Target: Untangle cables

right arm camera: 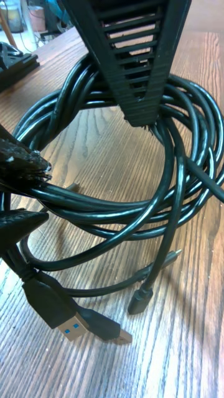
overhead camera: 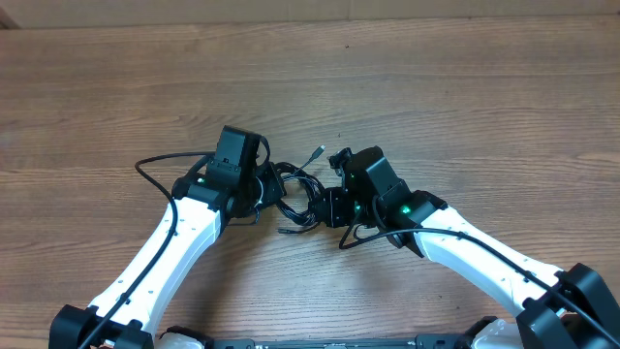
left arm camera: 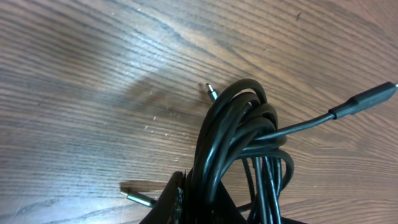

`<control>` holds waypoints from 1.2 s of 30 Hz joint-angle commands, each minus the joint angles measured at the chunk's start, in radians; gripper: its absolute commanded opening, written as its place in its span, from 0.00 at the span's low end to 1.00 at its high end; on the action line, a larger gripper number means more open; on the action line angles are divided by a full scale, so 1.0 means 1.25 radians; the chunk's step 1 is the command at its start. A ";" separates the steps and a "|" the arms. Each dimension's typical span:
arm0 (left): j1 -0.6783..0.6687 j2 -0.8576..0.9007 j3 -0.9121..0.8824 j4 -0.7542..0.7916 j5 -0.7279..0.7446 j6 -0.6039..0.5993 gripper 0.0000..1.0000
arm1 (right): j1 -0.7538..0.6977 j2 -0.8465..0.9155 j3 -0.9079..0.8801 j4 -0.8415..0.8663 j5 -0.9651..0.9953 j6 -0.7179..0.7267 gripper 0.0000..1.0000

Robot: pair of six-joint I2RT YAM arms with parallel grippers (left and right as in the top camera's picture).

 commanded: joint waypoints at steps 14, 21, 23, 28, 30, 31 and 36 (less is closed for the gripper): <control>-0.002 -0.016 0.012 0.110 0.253 0.023 0.04 | 0.030 0.093 -0.003 0.022 0.107 0.141 0.12; -0.001 -0.016 0.012 0.187 0.348 -0.060 0.04 | 0.031 0.097 -0.003 0.014 0.114 0.152 0.05; 0.001 -0.016 0.012 0.219 0.375 -0.083 0.04 | 0.031 0.097 -0.003 -0.006 0.148 0.199 0.04; 0.034 -0.016 0.012 0.286 0.438 -0.176 0.04 | 0.031 0.097 -0.003 -0.049 0.201 0.290 0.04; 0.058 -0.016 0.012 0.293 0.448 -0.211 0.04 | 0.031 0.097 -0.003 -0.059 0.200 0.307 0.04; 0.072 -0.016 0.012 0.293 0.448 -0.220 0.04 | 0.031 0.097 -0.003 -0.072 0.200 0.327 0.04; 0.145 -0.016 0.012 0.291 0.449 -0.296 0.04 | 0.031 0.097 -0.003 -0.121 0.199 0.375 0.04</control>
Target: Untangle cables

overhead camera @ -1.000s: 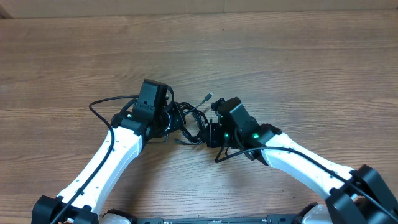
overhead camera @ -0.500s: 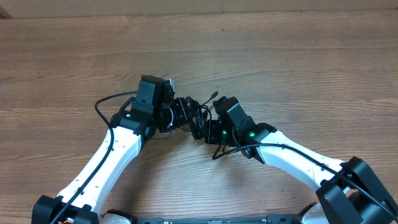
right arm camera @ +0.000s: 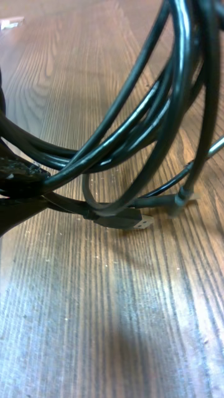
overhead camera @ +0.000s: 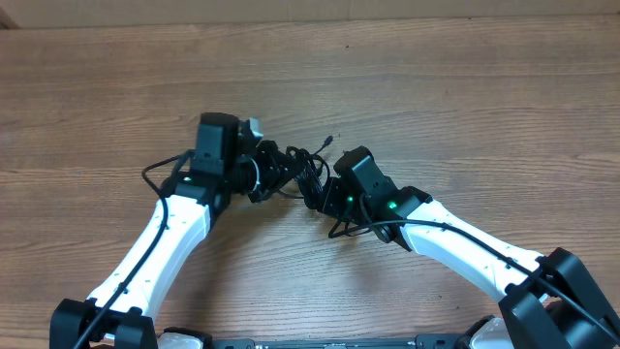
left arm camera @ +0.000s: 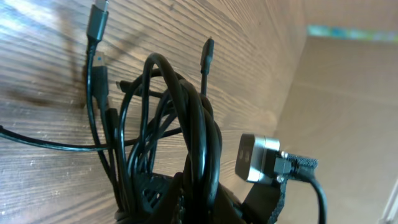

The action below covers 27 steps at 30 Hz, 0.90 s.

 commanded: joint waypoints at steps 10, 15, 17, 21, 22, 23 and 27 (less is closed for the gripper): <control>0.093 -0.031 0.042 -0.024 -0.004 -0.326 0.04 | 0.006 0.033 -0.045 -0.104 -0.010 0.053 0.04; 0.092 -0.031 0.042 -0.102 -0.078 -0.329 0.05 | 0.006 0.033 -0.045 -0.121 -0.046 0.053 0.04; 0.092 -0.031 0.042 -0.154 -0.129 -0.337 0.04 | 0.006 0.033 -0.045 -0.123 -0.060 0.050 0.07; 0.090 -0.031 0.042 -0.222 -0.186 -0.368 0.12 | 0.007 0.033 -0.045 -0.132 -0.111 0.044 0.17; 0.087 -0.031 0.042 -0.233 -0.201 -0.368 0.13 | 0.007 0.033 -0.045 -0.132 -0.125 0.044 0.22; 0.084 -0.031 0.042 -0.238 -0.212 -0.368 0.14 | 0.007 0.033 -0.045 -0.131 -0.134 0.045 0.23; 0.056 -0.031 0.042 -0.252 -0.259 -0.368 0.13 | 0.007 0.033 -0.045 -0.129 -0.144 0.044 0.28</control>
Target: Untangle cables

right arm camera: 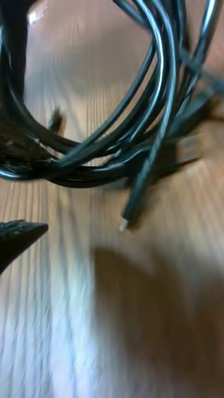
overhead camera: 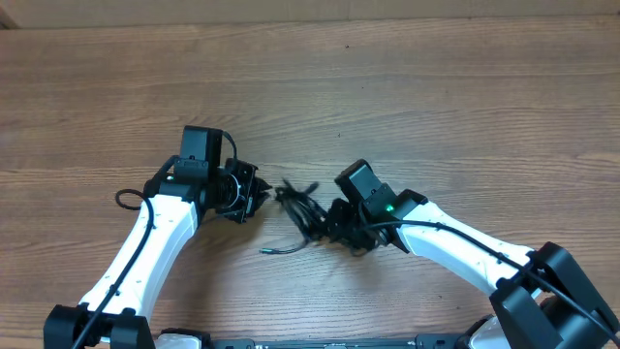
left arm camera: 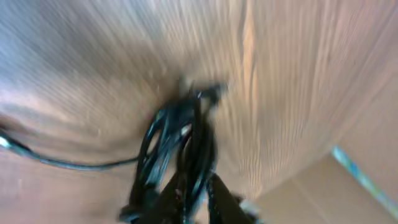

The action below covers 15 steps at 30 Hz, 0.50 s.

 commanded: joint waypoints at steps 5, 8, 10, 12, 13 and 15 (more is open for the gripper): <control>-0.062 -0.025 0.039 -0.007 -0.215 0.007 0.20 | 0.002 0.013 -0.020 -0.007 -0.016 -0.005 0.31; -0.085 -0.025 0.039 -0.008 -0.245 0.086 0.28 | 0.002 0.013 -0.020 -0.007 -0.014 -0.005 0.35; -0.096 -0.025 0.039 -0.012 -0.244 0.187 0.40 | 0.002 0.013 -0.020 -0.007 -0.006 -0.005 0.39; -0.099 -0.025 0.039 -0.028 -0.244 0.248 0.56 | 0.002 0.013 -0.020 -0.007 -0.002 -0.005 0.41; -0.099 -0.025 0.039 -0.046 -0.244 0.280 0.63 | 0.002 0.013 -0.020 -0.007 0.003 -0.005 0.41; -0.099 -0.025 0.039 -0.086 -0.245 0.313 0.70 | 0.002 0.013 -0.020 -0.007 0.007 -0.005 0.42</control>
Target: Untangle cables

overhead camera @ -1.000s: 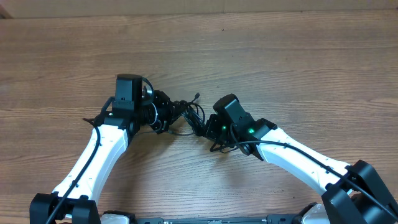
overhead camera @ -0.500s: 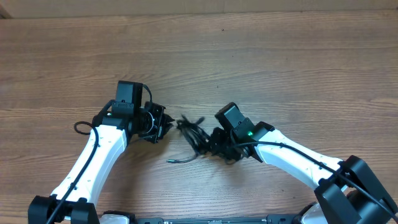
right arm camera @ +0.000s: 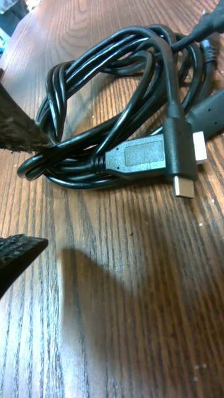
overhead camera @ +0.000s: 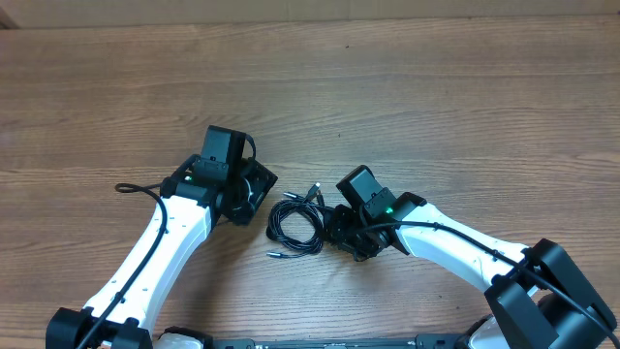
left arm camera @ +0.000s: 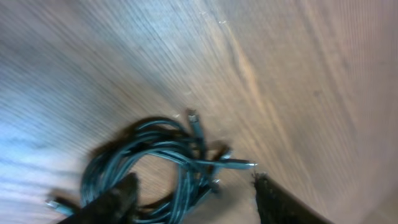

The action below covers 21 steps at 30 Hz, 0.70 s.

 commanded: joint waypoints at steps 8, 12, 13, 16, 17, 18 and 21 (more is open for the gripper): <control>-0.006 -0.015 -0.005 -0.187 0.032 0.080 0.44 | 0.002 0.002 -0.002 0.007 0.023 0.001 0.45; -0.008 -0.015 -0.034 -0.186 0.069 -0.007 0.40 | 0.002 0.002 -0.002 0.009 0.023 0.001 0.46; -0.010 -0.015 -0.043 -0.183 0.066 -0.032 0.38 | 0.002 0.002 -0.002 0.009 0.023 0.001 0.45; -0.020 -0.015 -0.064 -0.166 0.067 -0.071 0.32 | 0.002 0.002 -0.002 0.009 0.023 0.001 0.46; -0.027 -0.015 -0.070 -0.161 0.067 -0.078 0.32 | 0.002 0.002 -0.002 0.009 0.023 0.001 0.46; -0.034 -0.015 -0.076 -0.153 0.066 -0.081 0.33 | 0.002 0.002 -0.002 0.009 0.023 0.001 0.46; -0.059 -0.015 -0.082 -0.136 0.066 -0.081 0.42 | 0.002 0.002 -0.002 0.009 0.031 0.001 0.47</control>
